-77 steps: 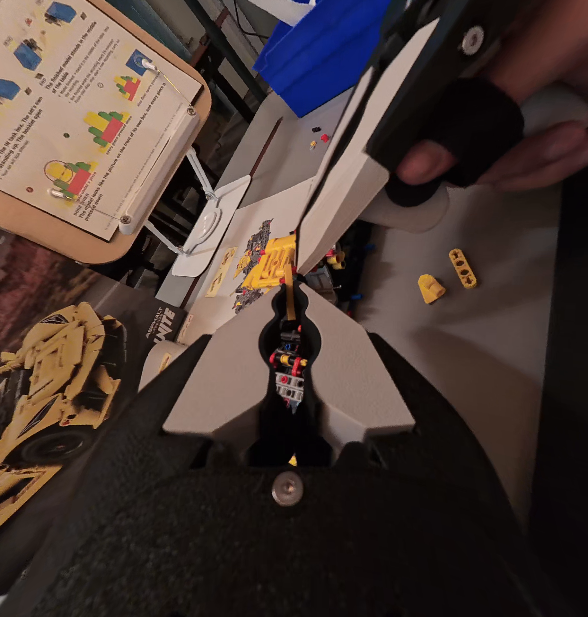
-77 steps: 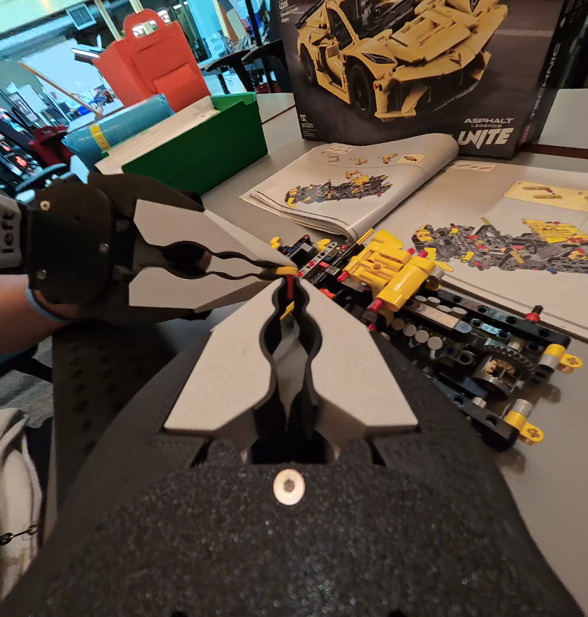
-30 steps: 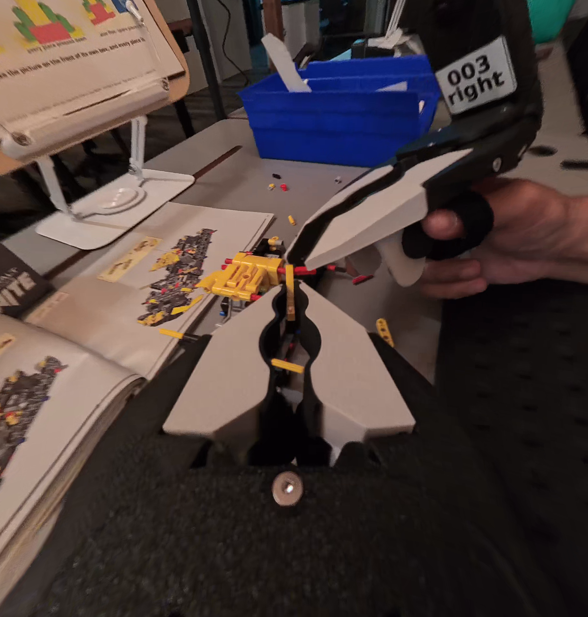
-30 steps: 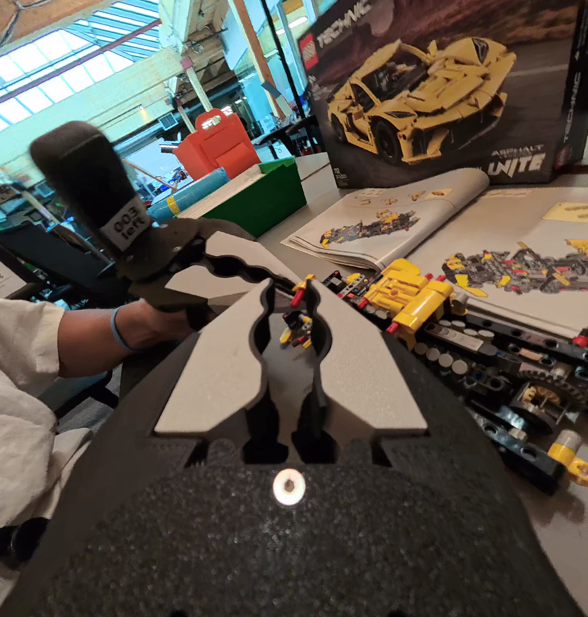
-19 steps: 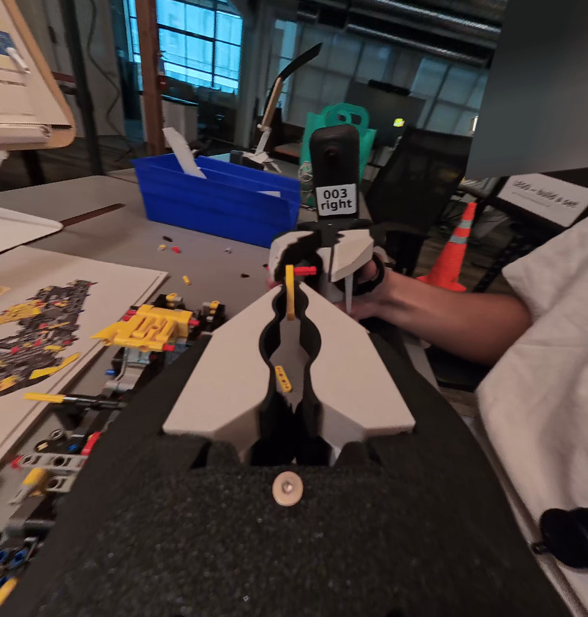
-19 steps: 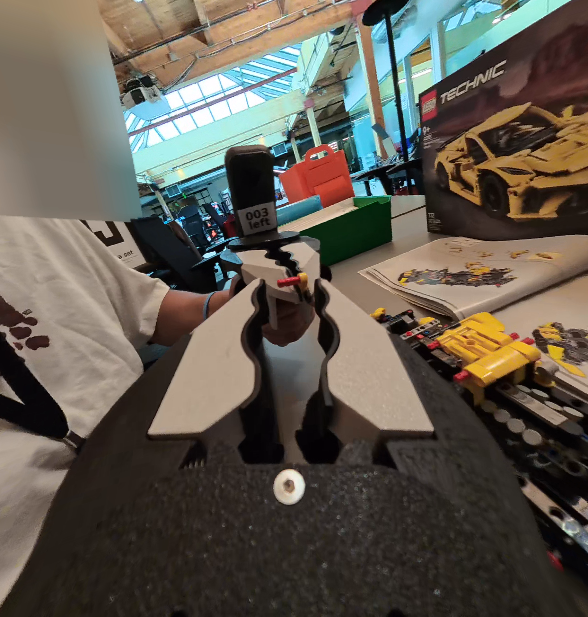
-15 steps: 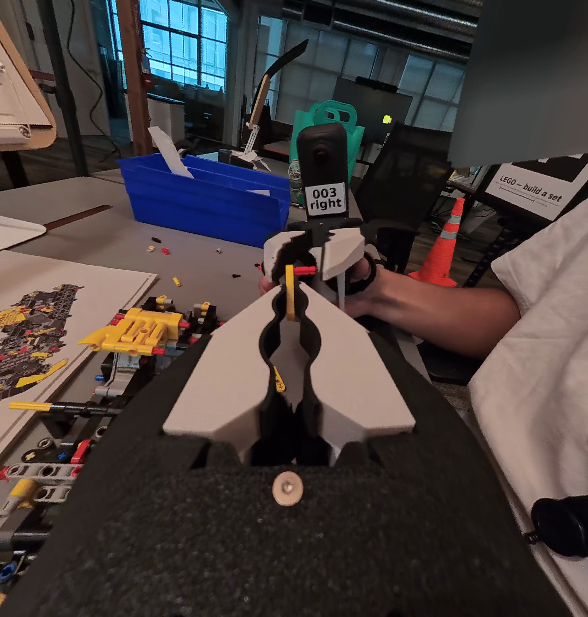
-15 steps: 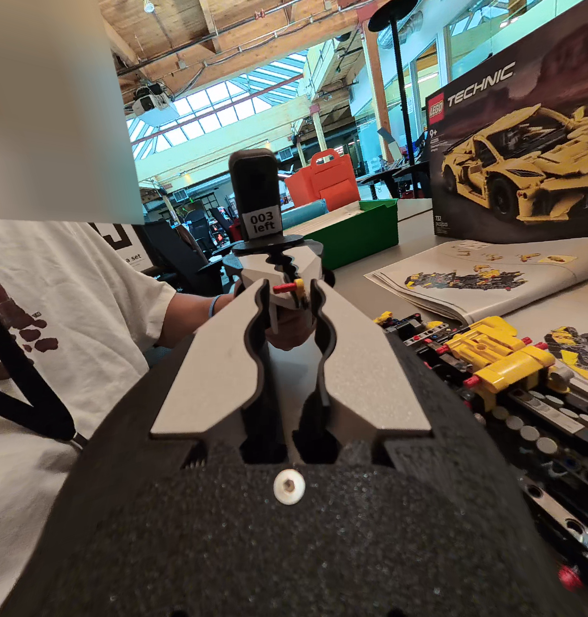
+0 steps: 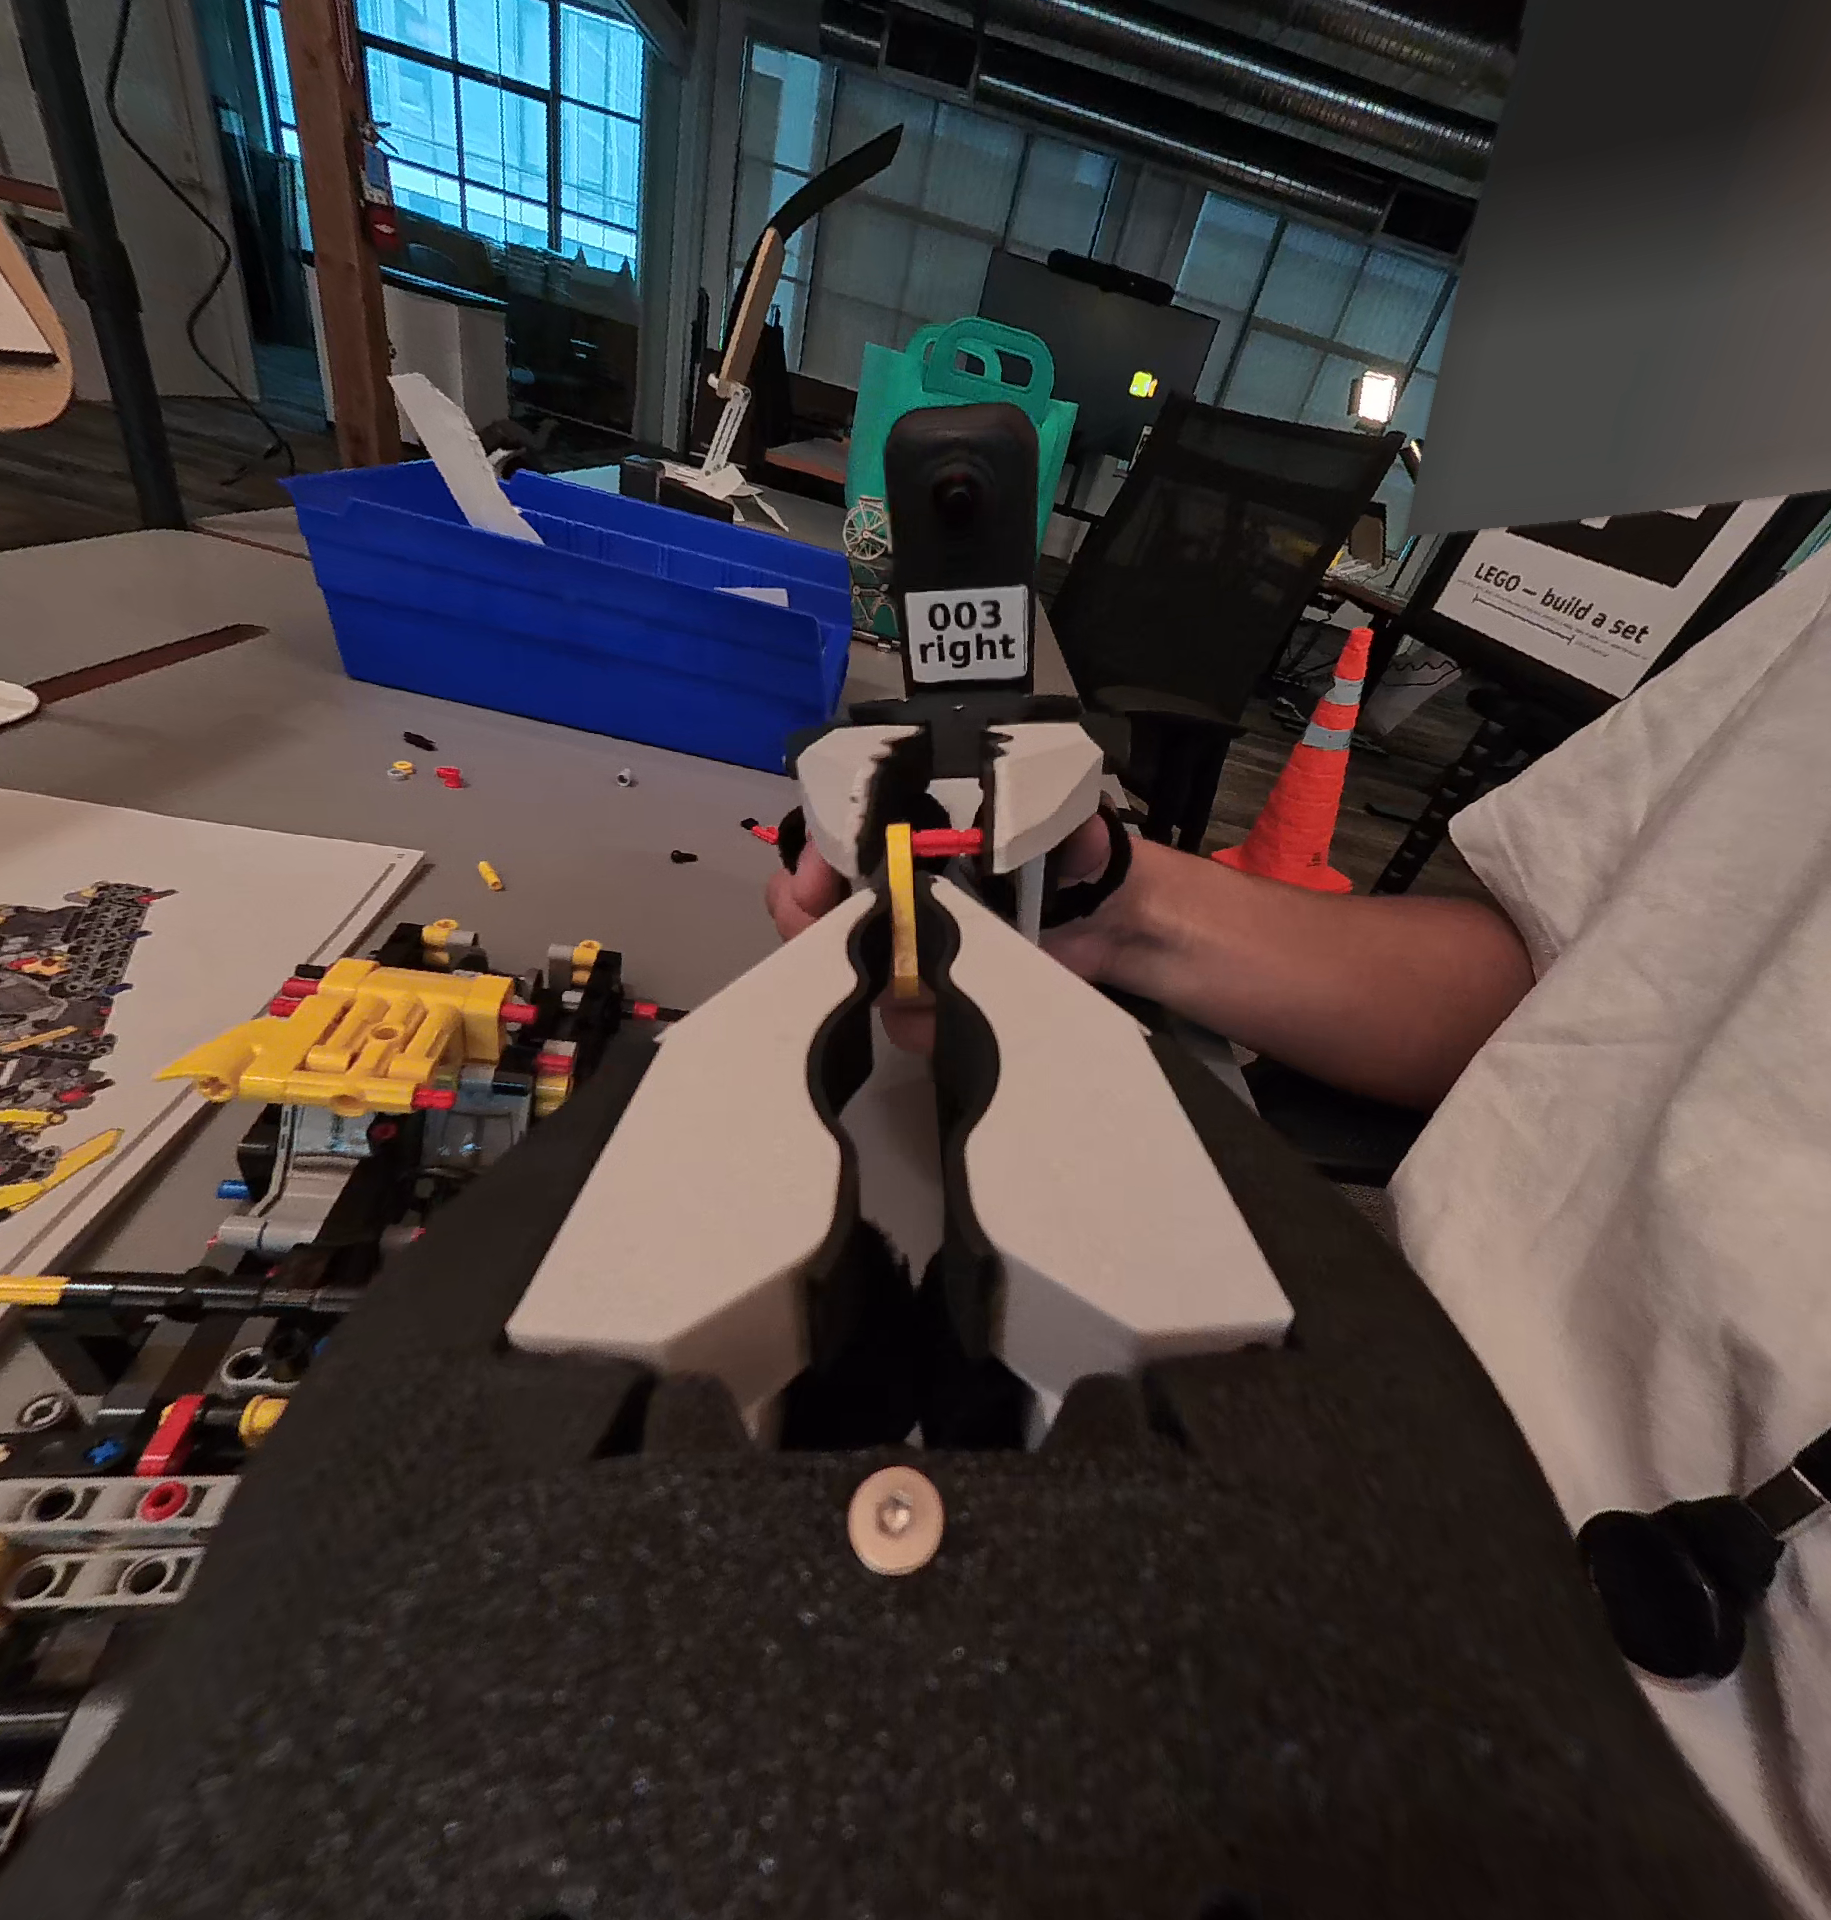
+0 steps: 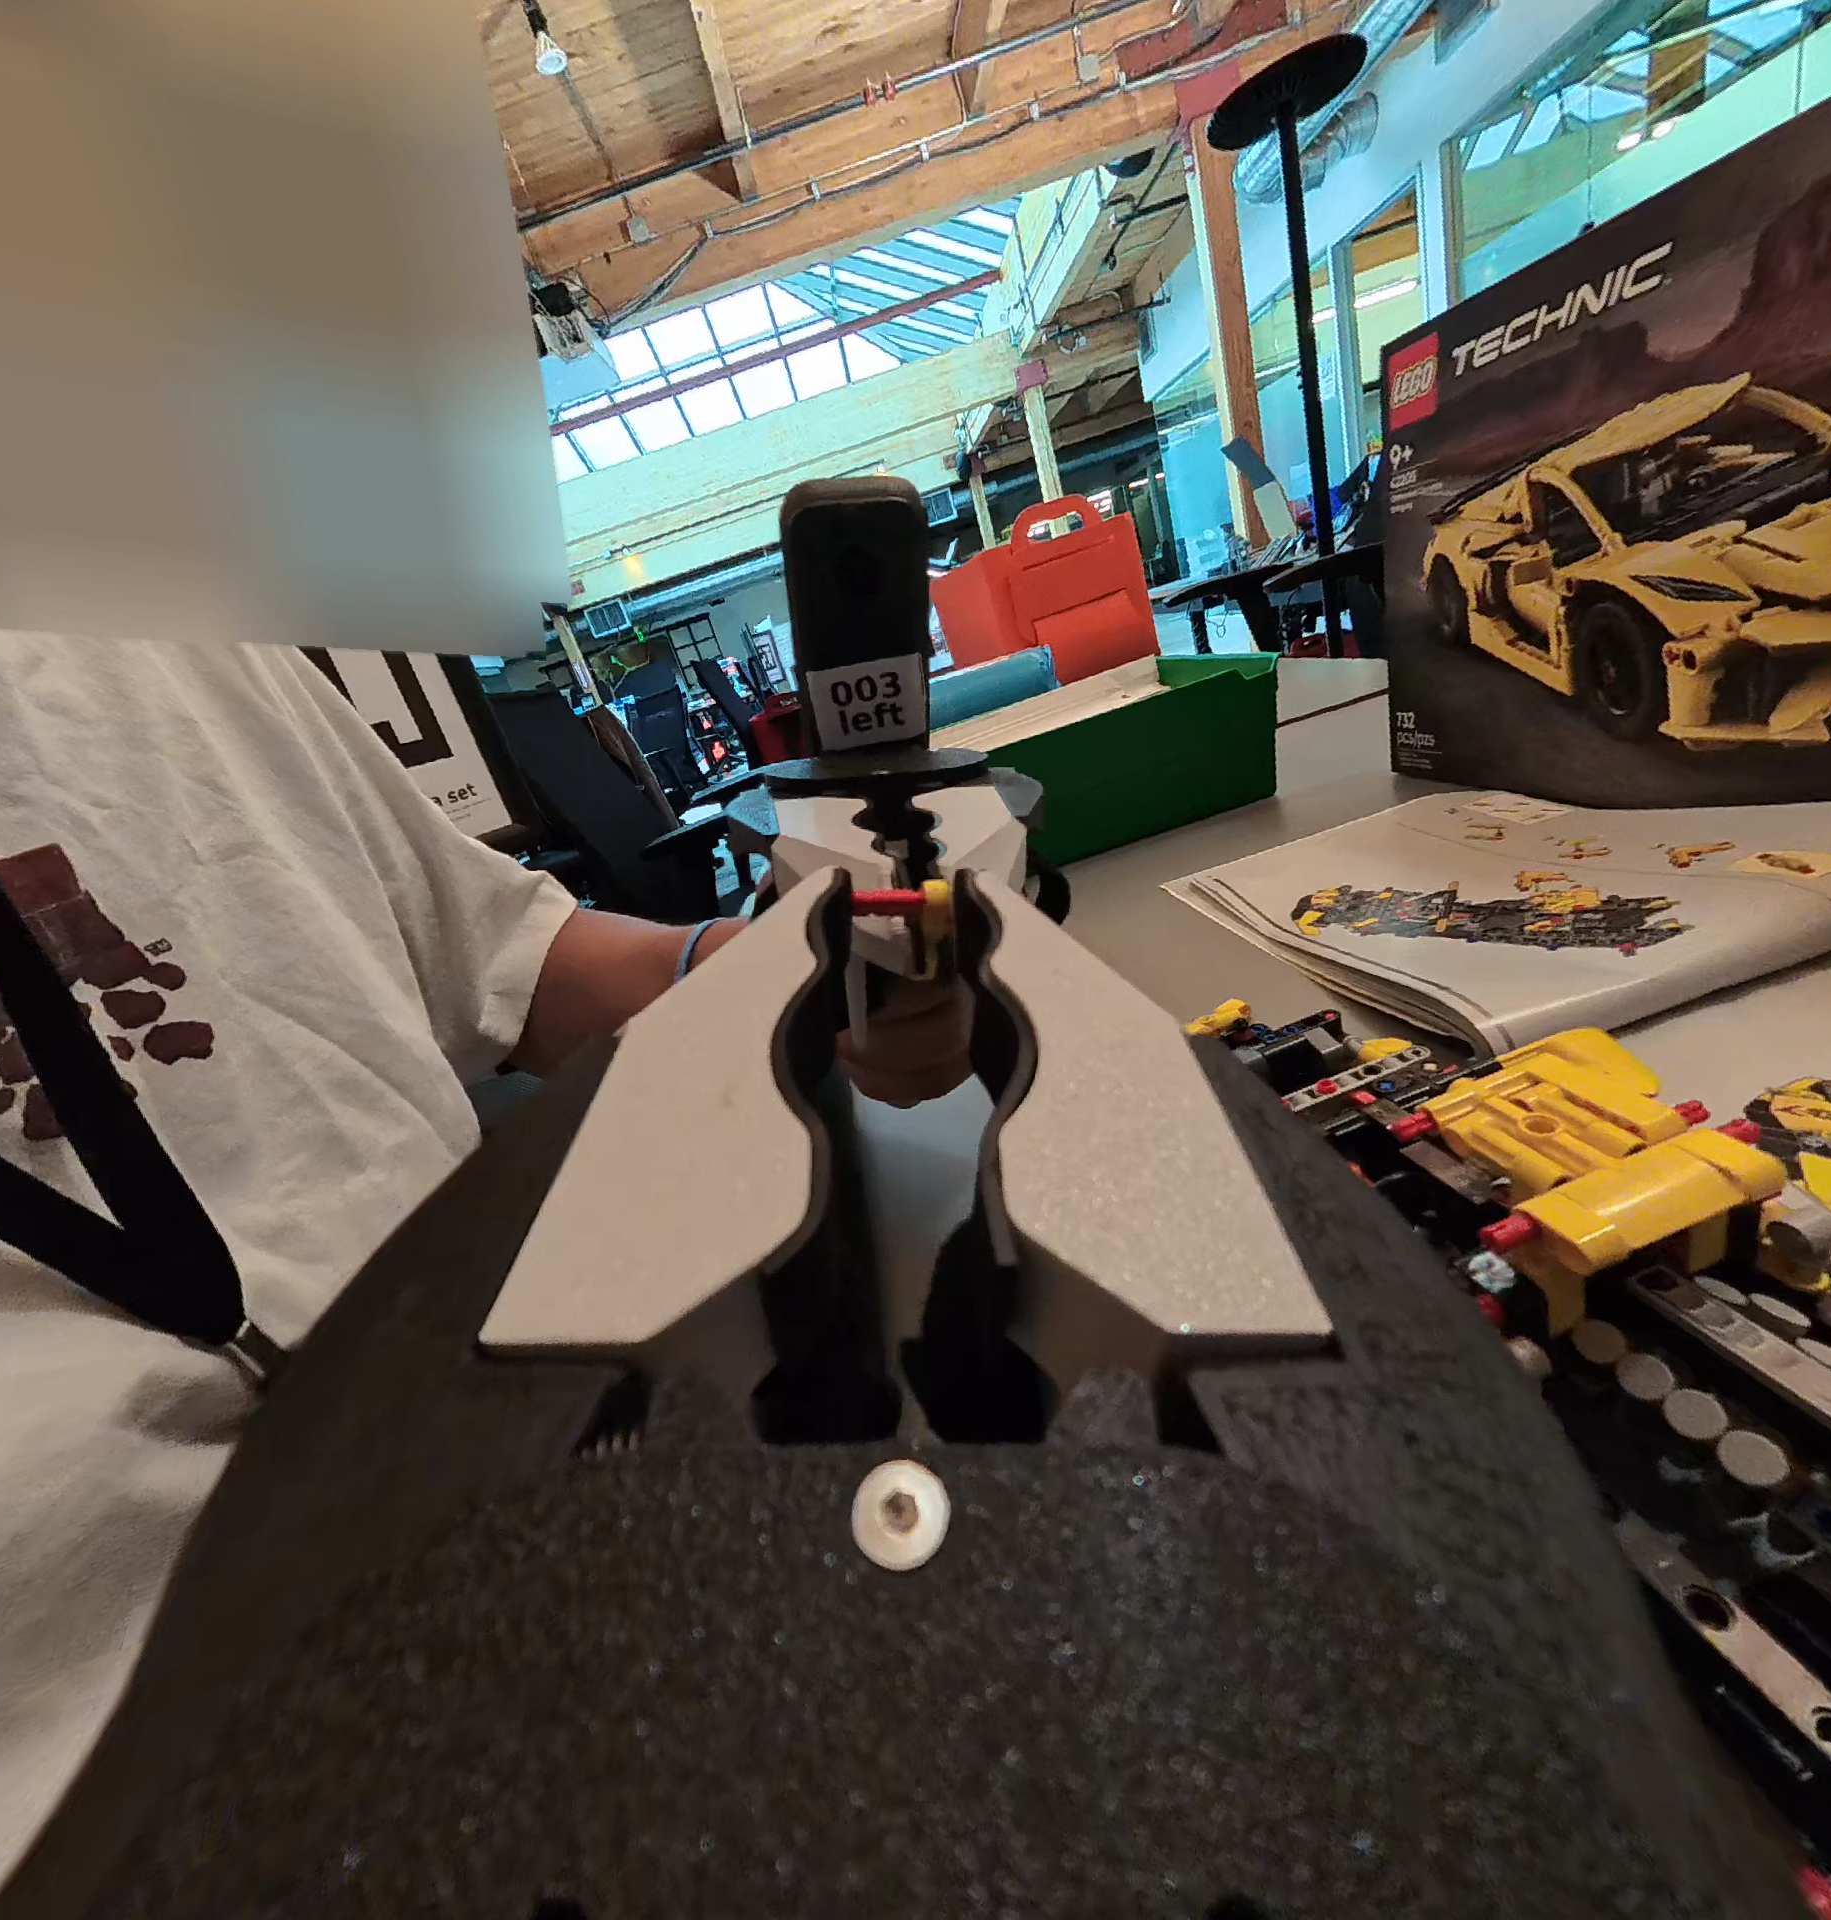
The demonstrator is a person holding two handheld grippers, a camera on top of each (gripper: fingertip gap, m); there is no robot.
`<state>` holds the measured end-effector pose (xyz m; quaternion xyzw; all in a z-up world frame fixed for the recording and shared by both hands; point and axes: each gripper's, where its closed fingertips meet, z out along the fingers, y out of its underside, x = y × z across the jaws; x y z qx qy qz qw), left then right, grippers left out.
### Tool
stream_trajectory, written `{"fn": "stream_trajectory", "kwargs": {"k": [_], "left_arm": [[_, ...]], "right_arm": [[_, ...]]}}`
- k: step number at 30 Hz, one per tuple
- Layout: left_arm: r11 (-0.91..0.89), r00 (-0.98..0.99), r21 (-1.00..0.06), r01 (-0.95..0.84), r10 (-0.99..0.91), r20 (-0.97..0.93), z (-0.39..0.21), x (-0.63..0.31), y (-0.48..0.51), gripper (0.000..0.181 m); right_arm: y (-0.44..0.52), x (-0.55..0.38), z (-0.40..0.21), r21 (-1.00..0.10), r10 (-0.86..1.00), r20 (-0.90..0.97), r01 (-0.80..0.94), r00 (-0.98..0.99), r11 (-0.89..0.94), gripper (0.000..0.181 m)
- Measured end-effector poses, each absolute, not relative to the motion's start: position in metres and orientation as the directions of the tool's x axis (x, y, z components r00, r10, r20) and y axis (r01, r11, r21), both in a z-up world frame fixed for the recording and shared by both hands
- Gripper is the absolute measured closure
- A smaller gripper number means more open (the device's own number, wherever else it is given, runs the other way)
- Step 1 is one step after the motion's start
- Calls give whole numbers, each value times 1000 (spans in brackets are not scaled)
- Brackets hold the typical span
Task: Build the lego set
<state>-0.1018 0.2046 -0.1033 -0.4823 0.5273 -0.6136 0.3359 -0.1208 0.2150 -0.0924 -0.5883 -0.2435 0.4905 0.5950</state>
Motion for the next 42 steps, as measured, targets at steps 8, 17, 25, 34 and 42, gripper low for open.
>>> {"fn": "stream_trajectory", "kwargs": {"k": [8,17,25,34,42], "left_arm": [[-189,-294,-976,-109,-932,213,-107,-101,206,177],[-169,-311,-980,-104,-931,194,-107,-102,202,178],[-188,-294,-978,-93,-933,208,-104,-101,207,178],[-313,-157,-936,-161,-928,338,-118,-100,240,177],[-461,-194,-884,-81,-862,468,-102,-105,250,178]], "right_arm": [[215,-121,-96,-945,871,-275,-280,406,-168,164],[212,-122,-98,-951,878,-273,-247,393,-185,165],[215,-119,-93,-927,869,-321,-315,377,-205,165],[239,-88,-91,-912,775,-349,-383,527,-150,158],[231,-101,-89,-915,814,-330,-373,477,-153,159]]}}
